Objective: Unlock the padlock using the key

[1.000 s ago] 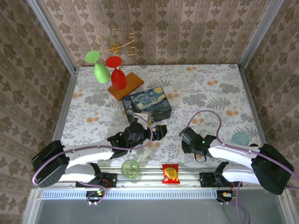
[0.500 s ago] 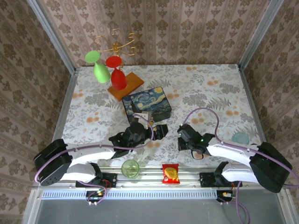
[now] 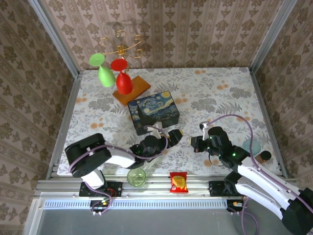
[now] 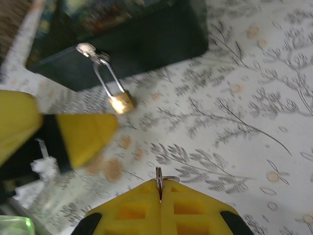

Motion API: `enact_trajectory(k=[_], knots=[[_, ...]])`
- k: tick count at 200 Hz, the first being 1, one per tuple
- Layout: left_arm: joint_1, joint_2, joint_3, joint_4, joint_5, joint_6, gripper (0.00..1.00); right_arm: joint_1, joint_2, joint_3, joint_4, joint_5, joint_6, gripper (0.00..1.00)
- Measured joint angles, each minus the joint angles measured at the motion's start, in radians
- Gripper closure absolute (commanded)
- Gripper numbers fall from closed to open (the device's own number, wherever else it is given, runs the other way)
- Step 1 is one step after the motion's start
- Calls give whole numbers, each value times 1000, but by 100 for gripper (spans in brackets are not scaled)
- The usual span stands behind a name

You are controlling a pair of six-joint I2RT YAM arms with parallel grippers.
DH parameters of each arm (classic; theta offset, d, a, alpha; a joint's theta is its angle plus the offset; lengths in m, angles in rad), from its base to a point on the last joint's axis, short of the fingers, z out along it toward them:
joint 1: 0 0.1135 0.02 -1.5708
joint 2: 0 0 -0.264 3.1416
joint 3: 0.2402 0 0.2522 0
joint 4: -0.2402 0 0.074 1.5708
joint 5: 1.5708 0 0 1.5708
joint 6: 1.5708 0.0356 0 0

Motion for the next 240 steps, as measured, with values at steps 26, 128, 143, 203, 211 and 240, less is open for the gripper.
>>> enact_trajectory(k=[26, 128, 143, 203, 211, 240], knots=[[-23, 13, 13, 66, -24, -104, 0, -4, -20, -2, 88, -61, 37, 100], [-16, 22, 71, 177, -49, -373, 7, 63, 134, -6, 470, -115, 132, 100], [-14, 22, 77, 183, -50, -386, 12, 68, 148, -11, 502, -115, 134, 100], [37, 21, 77, 193, -48, -382, 35, 77, 120, -50, 515, -114, 132, 100], [43, 21, 77, 195, -44, -378, 36, 77, 111, -58, 514, -114, 131, 100], [45, 21, 77, 198, -29, -374, 41, 80, 82, -64, 493, -109, 129, 100]])
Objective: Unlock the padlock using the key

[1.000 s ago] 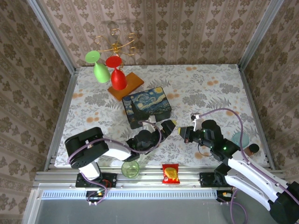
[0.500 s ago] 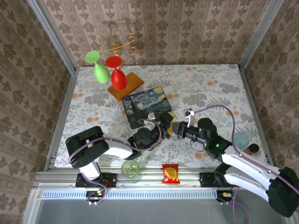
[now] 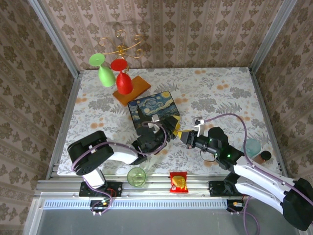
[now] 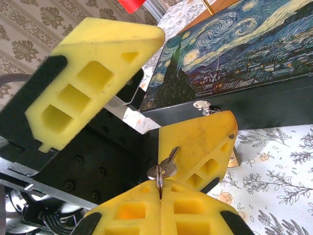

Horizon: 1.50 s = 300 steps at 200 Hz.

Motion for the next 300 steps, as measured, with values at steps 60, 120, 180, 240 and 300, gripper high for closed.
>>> enact_trajectory(k=[60, 120, 180, 240, 300], knots=[[5, 0, 0, 0, 22, 14, 69, 0, -27, -14, -18, 11, -8, 100], [17, 28, 0, 0, 34, 25, 100, 0, -30, -13, -34, 23, -29, 100], [33, 37, 22, -4, 84, 124, 100, -71, -70, -13, -85, -28, -20, 0], [64, -93, 97, -90, 175, 413, 100, -237, -28, -37, 269, -243, 271, 0], [70, -229, 163, -183, 240, 600, 100, -236, 47, -38, 592, -287, 454, 18]])
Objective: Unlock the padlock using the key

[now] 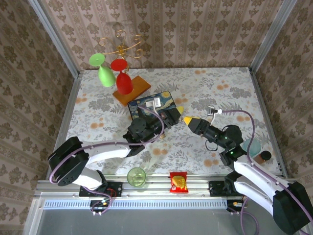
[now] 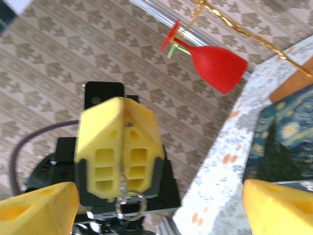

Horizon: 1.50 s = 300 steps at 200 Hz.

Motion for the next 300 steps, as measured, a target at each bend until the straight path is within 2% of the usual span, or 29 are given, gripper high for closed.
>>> enact_trajectory(k=[29, 42, 78, 90, 110, 123, 174, 184, 227, 260, 300], knots=[[2, 2, 1, 0, 11, 18, 100, 12, 46, -1, 132, -3, 50, 31], [2, 2, 1, -2, 10, 28, 100, 24, 69, -1, 170, -6, 61, 45], [0, 6, 0, 4, 10, 28, 100, 62, 126, 0, 227, -7, 66, 47], [1, 14, 0, 10, 8, 27, 100, 68, 138, 0, 241, -7, 67, 54], [4, 27, -6, 16, 2, 24, 100, 82, 150, 0, 256, -7, 66, 57], [5, 34, -11, 26, -2, 20, 100, 87, 156, 0, 259, -7, 67, 66], [6, 56, -24, 85, -24, -13, 100, 87, 163, -2, 263, 2, 66, 73], [6, 56, -29, 88, -26, -14, 100, 87, 159, -7, 263, 2, 66, 79], [5, 54, -45, 101, -23, -22, 100, 87, 117, -34, 204, 29, 45, 82], [5, 55, -45, 115, -19, -37, 100, 87, 92, -34, 174, 37, 23, 97], [5, 60, -45, 119, -19, -45, 100, 87, 74, -34, 147, 44, 8, 93]])
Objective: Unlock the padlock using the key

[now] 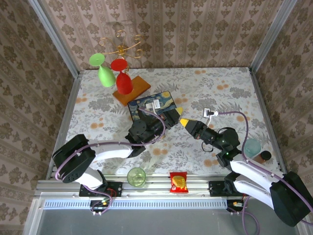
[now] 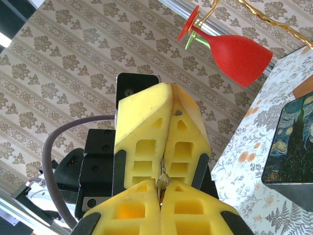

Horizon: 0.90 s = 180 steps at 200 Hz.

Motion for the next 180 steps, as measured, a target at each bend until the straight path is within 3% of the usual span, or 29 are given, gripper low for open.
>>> enact_trajectory(k=[17, 48, 76, 81, 97, 103, 105, 146, 180], knots=[[-1, 4, 0, 3, 3, -8, 100, 0, -15, 0, -21, 3, -7, 90], [-1, 13, 0, 5, 3, -16, 100, 0, -26, 0, -49, 6, -23, 100], [-1, 19, 0, 9, 3, -21, 100, 0, -34, -2, -61, 11, -26, 100], [-1, 19, 0, 8, 4, -21, 88, 0, -36, -3, -62, 11, -26, 100], [-1, 14, 0, -7, 2, -3, 30, 0, -45, -5, -69, 12, -27, 100], [0, 5, -1, -40, -5, 13, 4, 0, -53, -5, -69, 12, -27, 100], [-2, 0, -2, -59, -10, 21, 1, 0, -56, -5, -69, 12, -27, 100], [-54, -309, -2, -452, -179, 226, 0, -1, -152, -18, -133, 23, -53, 100], [10, -542, -2, -684, -267, 331, 0, -1, -244, -19, -360, 60, -124, 100]])
